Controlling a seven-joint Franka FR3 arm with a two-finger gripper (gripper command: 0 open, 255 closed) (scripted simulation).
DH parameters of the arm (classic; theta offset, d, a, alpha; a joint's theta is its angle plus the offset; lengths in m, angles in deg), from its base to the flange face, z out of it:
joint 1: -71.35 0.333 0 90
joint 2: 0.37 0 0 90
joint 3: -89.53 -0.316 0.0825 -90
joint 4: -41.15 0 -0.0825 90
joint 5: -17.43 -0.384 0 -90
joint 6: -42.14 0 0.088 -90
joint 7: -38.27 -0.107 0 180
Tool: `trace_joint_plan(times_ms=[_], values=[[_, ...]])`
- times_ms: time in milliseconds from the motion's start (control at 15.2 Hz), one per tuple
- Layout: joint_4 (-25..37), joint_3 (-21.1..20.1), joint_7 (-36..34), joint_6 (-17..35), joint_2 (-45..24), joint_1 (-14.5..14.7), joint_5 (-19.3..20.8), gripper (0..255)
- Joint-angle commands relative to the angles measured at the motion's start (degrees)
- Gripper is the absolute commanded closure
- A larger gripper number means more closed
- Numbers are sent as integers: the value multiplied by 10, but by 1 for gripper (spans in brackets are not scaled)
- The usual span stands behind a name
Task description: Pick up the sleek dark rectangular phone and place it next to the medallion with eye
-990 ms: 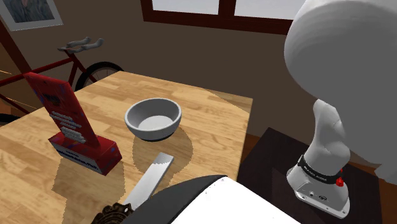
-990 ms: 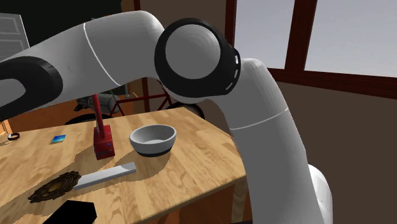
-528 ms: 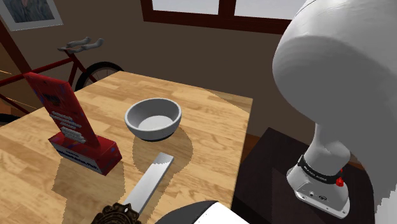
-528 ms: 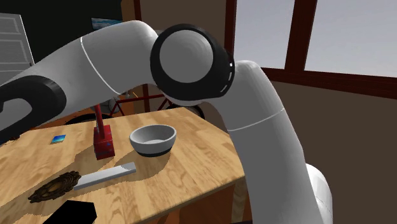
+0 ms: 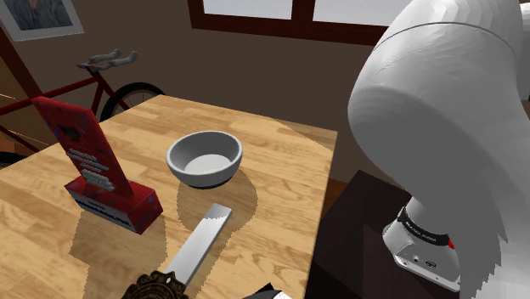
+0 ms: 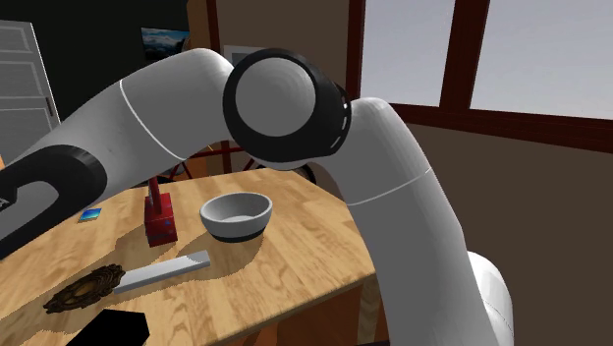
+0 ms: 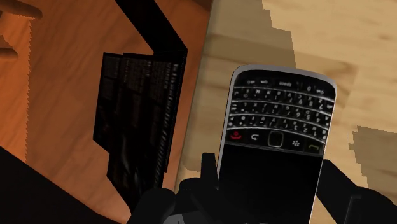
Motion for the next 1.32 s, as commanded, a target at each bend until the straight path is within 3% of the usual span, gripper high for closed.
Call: trace_joint_plan(times_ms=[0, 330, 396, 726, 990, 1254], values=[[-1, 1, -1, 2, -1, 0, 1, 255], [-1, 1, -1, 2, -1, 0, 1, 255], [-1, 1, -1, 2, -1, 0, 1, 0], [-1, 1, -1, 2, -1, 0, 1, 0], [22, -20, 16, -49, 35, -11, -28, 0], [22, -19, 16, -49, 35, -11, -28, 0]])
